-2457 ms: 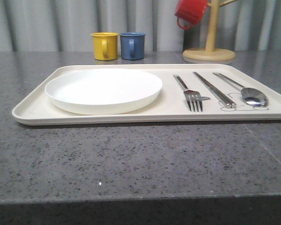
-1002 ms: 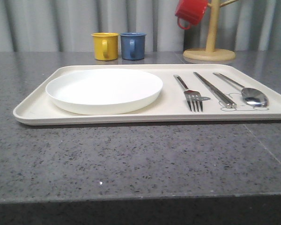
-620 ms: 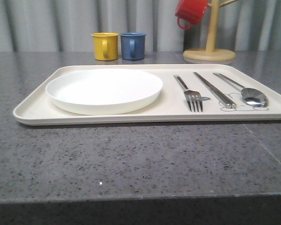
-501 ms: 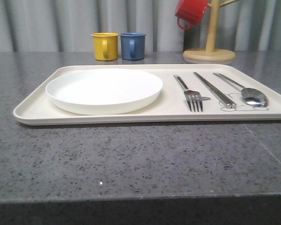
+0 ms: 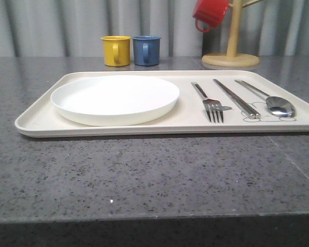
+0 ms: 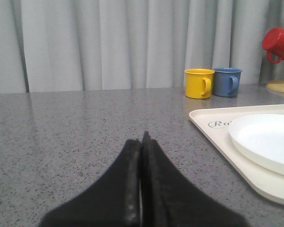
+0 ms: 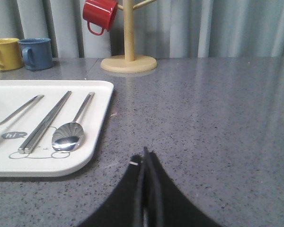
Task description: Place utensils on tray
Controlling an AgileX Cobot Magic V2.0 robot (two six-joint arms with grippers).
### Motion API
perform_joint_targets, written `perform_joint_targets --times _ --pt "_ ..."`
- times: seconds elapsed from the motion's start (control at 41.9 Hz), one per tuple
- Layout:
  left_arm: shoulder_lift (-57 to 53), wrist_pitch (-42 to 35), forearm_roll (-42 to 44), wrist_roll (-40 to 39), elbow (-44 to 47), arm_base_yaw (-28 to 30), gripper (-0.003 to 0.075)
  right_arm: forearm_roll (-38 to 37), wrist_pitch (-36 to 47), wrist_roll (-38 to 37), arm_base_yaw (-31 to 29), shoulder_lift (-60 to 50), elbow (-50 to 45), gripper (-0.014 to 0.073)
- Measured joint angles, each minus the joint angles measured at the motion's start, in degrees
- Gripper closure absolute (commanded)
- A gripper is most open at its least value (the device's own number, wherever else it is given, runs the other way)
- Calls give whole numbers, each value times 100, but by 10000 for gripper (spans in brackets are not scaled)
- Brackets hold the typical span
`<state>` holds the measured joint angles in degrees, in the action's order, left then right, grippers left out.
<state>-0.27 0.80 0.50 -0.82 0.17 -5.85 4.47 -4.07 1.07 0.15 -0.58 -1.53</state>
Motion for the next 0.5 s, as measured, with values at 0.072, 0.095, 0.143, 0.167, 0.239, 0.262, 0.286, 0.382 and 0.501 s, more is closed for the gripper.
perform_joint_targets --times 0.072,0.095,0.143,0.167,0.239,0.262,0.286,0.382,0.501 --pt "0 0 0 0 0 0 741 -13 9 -49 50 0 0 660" --pt "0 0 0 2 0 0 741 -13 12 -58 53 0 0 660" --pt "0 0 0 2 0 0 741 -13 49 -107 68 0 0 660" --pt "0 0 0 2 0 0 741 -21 50 -107 79 0 0 660" --pt "0 0 0 2 0 0 741 -21 100 -107 146 0 0 660" --pt "0 0 0 2 0 0 741 -21 97 -107 156 0 0 660" --pt "0 0 0 2 0 0 741 -21 102 -107 181 0 0 660" --pt "0 0 0 2 0 0 741 -21 111 -107 194 0 0 660" --pt "0 0 0 2 0 0 741 -21 115 -107 194 0 0 660"
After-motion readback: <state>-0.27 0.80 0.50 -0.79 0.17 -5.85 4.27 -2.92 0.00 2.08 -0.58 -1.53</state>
